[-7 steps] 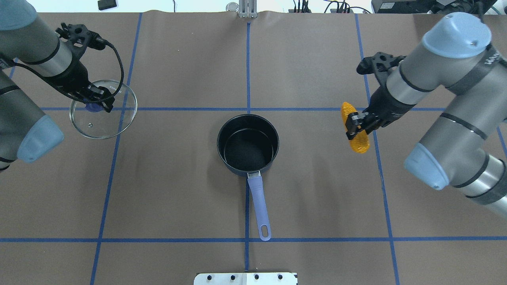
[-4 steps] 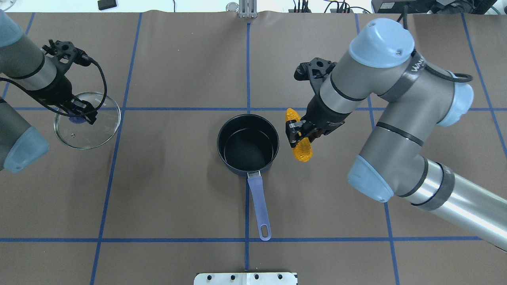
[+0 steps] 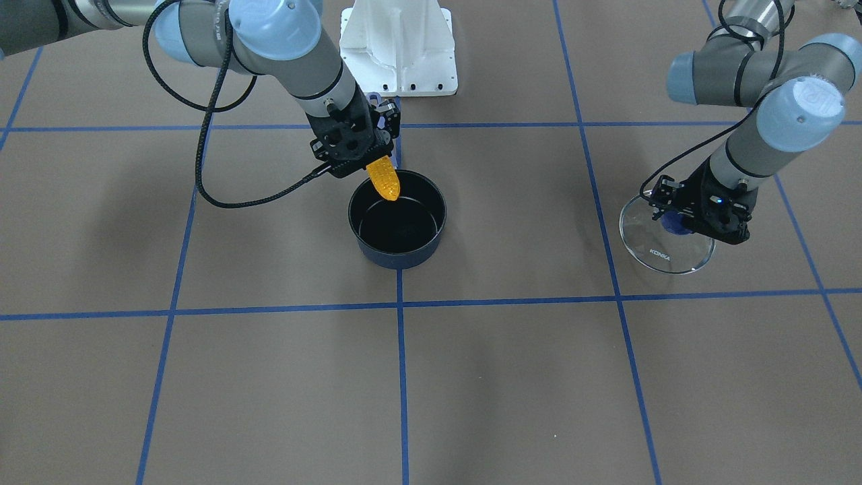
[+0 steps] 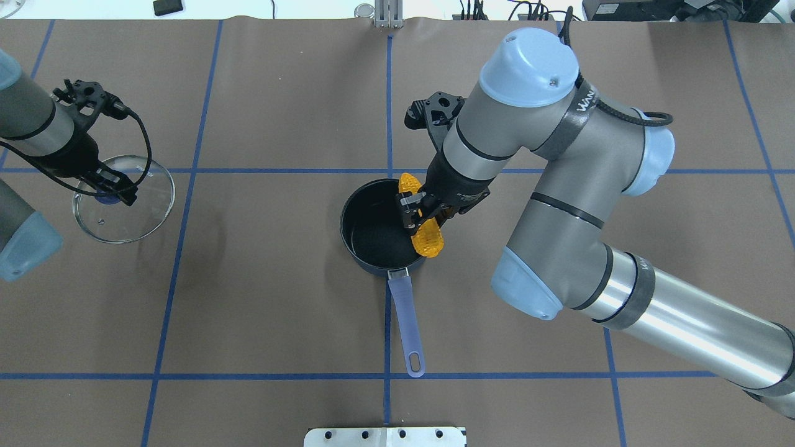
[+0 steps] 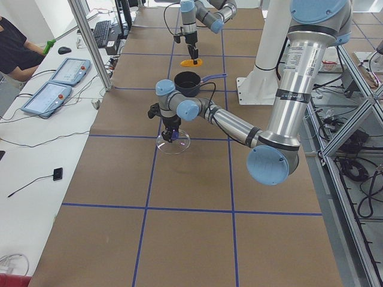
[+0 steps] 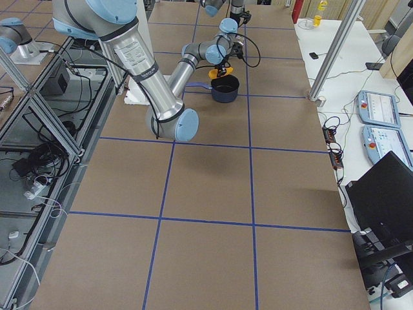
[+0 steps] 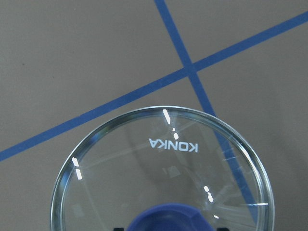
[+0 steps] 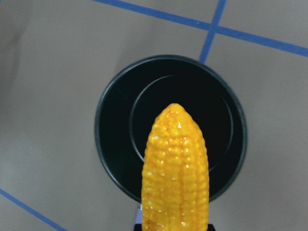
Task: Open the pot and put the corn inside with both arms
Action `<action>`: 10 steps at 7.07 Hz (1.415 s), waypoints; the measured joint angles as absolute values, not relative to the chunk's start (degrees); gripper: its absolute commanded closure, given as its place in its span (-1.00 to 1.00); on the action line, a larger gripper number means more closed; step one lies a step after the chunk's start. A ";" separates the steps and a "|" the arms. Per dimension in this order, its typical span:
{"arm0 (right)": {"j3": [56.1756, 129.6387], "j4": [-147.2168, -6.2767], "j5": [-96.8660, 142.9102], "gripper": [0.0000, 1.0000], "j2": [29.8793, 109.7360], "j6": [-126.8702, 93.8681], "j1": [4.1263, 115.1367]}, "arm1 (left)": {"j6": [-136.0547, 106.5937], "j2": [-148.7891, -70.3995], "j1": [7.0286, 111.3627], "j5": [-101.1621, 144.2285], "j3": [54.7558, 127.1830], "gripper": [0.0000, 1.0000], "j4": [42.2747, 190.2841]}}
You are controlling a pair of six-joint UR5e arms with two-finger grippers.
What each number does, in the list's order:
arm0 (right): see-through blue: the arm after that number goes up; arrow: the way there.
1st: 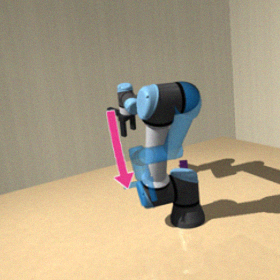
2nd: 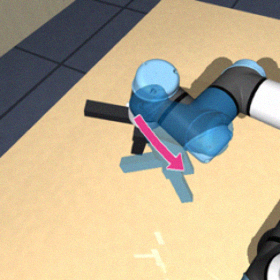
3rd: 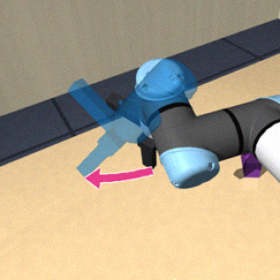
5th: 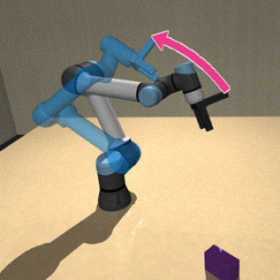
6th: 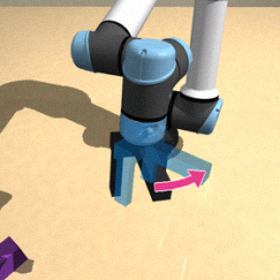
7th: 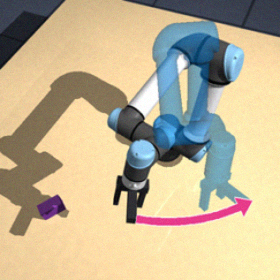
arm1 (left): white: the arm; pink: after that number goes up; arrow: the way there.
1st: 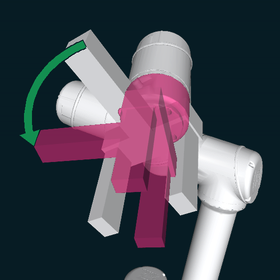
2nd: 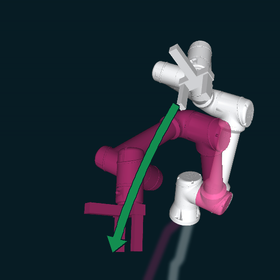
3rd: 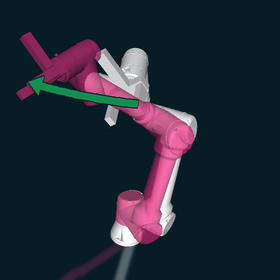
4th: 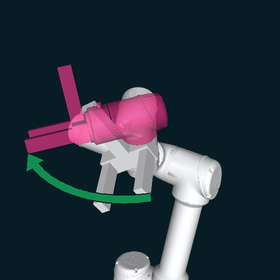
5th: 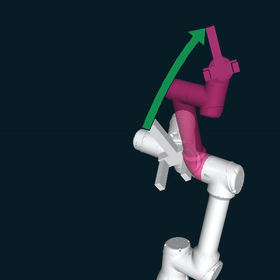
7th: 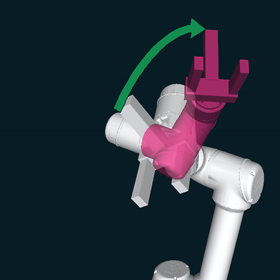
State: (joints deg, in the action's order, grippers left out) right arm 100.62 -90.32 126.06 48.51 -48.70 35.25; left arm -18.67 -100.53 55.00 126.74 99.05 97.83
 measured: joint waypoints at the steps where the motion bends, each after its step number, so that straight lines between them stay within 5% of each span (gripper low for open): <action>1: 100.39 -88.82 125.23 -1.00 48.21 -50.77 34.70 | -18.65 -99.62 55.19 127.43 98.56 -0.19 98.88; 4: 100.04 -84.97 122.82 -1.00 48.51 -54.00 34.39 | -18.65 -98.33 55.34 127.87 98.28 -0.32 99.45; 5: 99.95 -84.75 122.42 -1.00 48.59 -53.97 34.37 | -18.69 -98.30 55.33 127.88 98.22 -0.76 99.43; 6: 99.73 -84.67 121.88 -1.00 48.67 -53.90 34.37 | -18.71 -98.29 55.27 127.88 98.19 -0.94 99.41; 10: 98.84 -84.75 120.51 -1.00 48.90 -53.10 35.08 | -18.85 -98.44 56.03 127.80 98.41 -0.98 99.38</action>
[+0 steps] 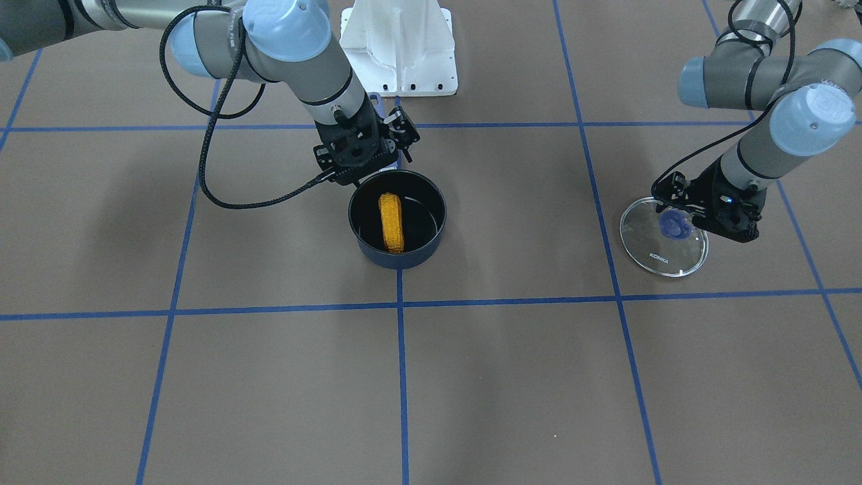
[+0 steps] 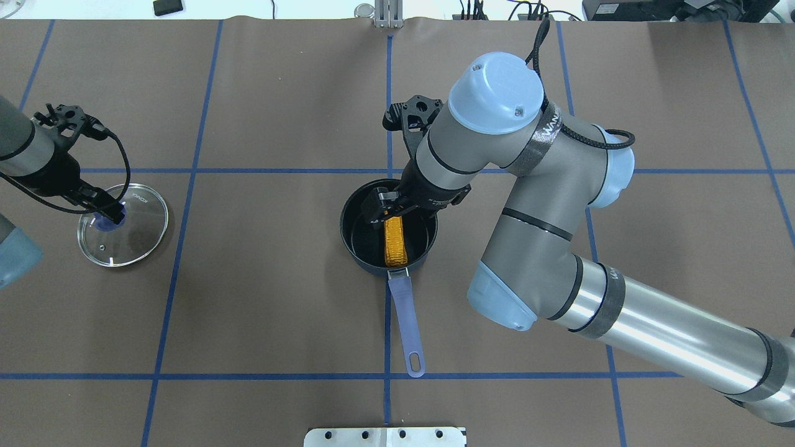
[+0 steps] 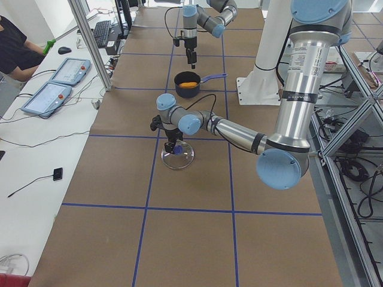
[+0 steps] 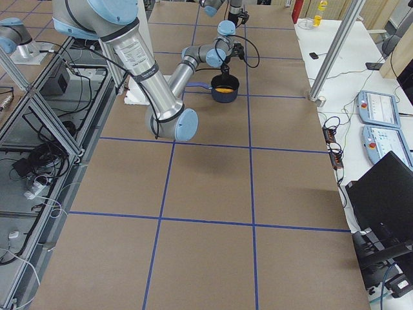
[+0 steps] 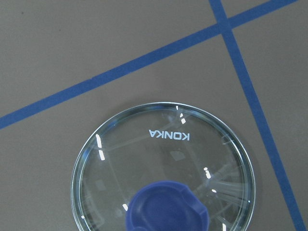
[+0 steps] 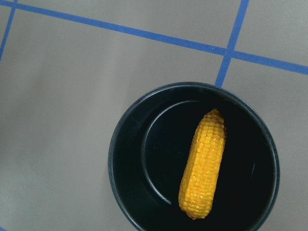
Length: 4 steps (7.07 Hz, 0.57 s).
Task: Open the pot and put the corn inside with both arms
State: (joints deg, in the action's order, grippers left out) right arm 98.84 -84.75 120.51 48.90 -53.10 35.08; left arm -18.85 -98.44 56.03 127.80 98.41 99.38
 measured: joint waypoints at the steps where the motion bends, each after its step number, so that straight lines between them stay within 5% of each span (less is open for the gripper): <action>1: 98.98 -85.03 119.94 -1.00 49.33 -52.93 36.39 | -18.41 -98.54 58.22 127.88 98.47 -0.99 99.35; 4: 101.04 -84.77 113.87 -1.00 55.52 -50.78 40.51 | -10.78 -96.92 68.95 134.20 97.89 -0.99 98.62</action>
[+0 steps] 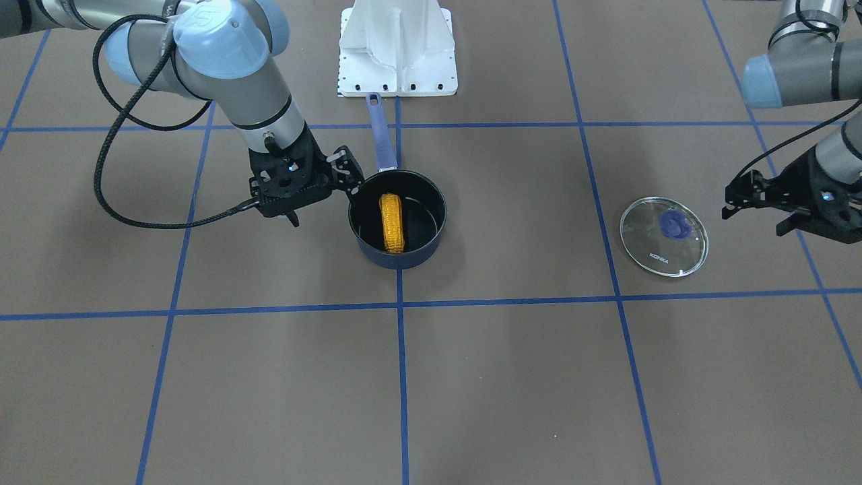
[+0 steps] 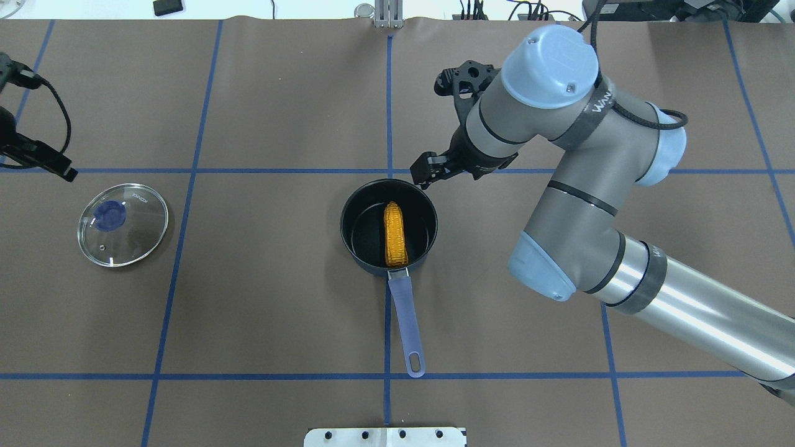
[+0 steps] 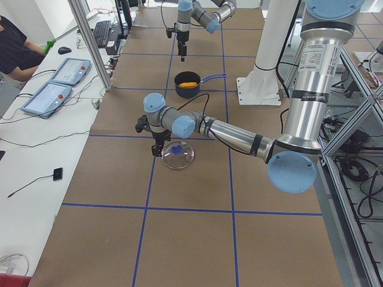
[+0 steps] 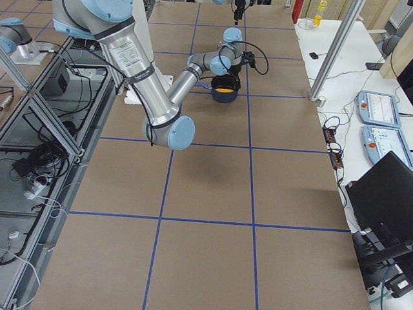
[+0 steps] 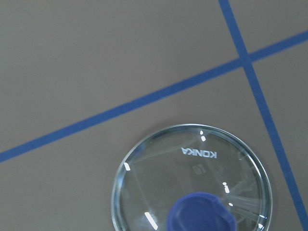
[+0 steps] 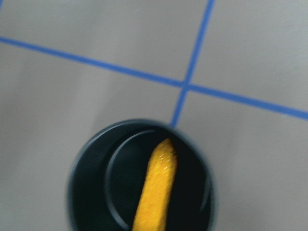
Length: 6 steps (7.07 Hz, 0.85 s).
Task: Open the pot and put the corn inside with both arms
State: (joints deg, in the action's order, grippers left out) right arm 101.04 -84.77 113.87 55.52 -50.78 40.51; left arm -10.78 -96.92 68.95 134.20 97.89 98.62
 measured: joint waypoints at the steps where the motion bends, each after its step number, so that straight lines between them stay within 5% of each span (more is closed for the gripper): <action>1: 101.46 -85.12 113.28 -1.00 57.09 -50.60 42.35 | -7.54 -95.37 71.30 135.19 97.39 -0.99 98.57; 6: 100.97 -101.05 120.59 -1.00 66.02 -25.44 64.44 | -4.86 -94.11 75.35 135.79 95.47 -0.99 99.04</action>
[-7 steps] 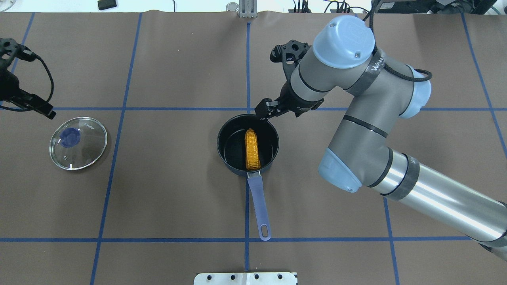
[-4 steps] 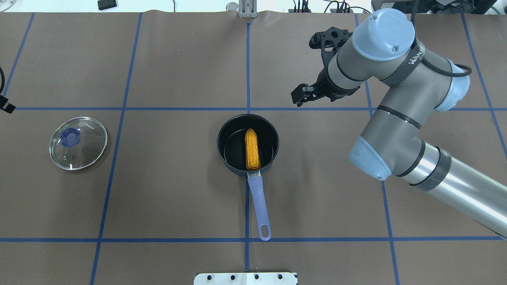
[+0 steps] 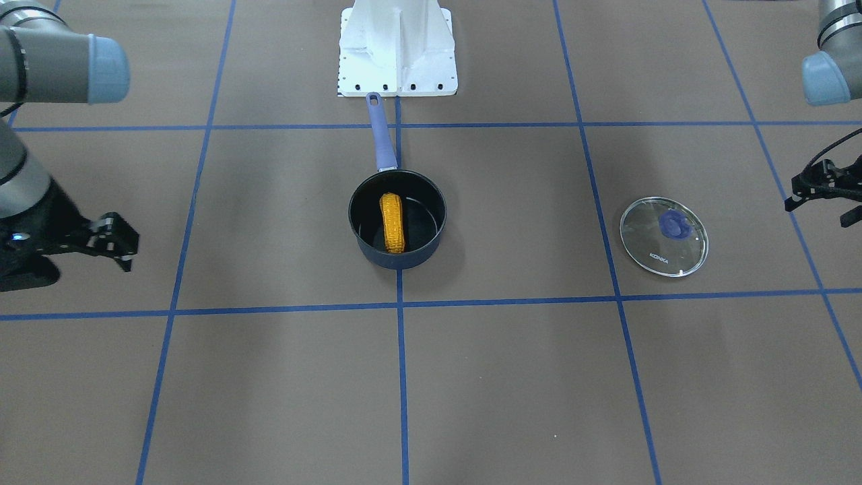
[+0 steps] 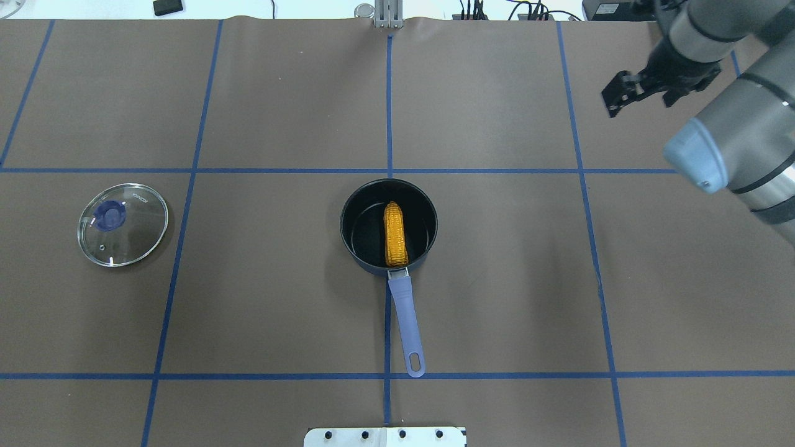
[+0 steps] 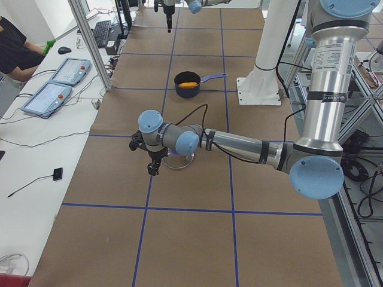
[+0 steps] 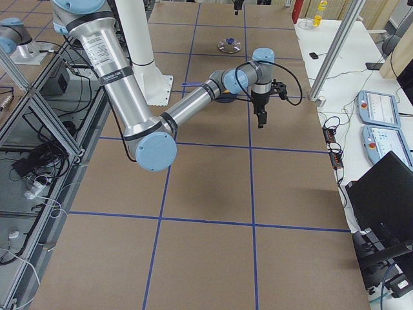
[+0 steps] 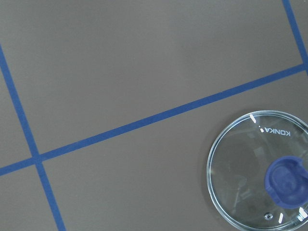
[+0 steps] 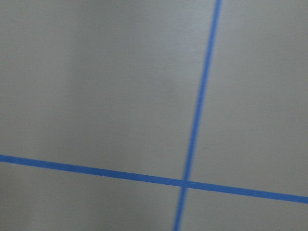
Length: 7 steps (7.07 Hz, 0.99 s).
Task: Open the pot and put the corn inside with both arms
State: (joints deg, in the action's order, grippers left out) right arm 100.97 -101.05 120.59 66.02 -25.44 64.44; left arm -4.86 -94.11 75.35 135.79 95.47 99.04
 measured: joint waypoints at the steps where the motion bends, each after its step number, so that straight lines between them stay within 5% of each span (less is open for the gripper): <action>1: 100.16 -103.11 122.28 -1.00 68.90 -19.83 69.22 | -4.89 -94.09 75.41 135.77 95.45 -0.99 99.05; 7: 97.88 -97.29 127.99 -1.00 87.36 -12.20 82.10 | -4.79 -91.01 78.15 135.03 95.24 -0.99 98.94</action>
State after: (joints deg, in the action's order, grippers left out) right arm 97.88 -97.29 127.99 87.36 -12.20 82.10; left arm -4.79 -91.01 78.15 135.03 95.24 98.94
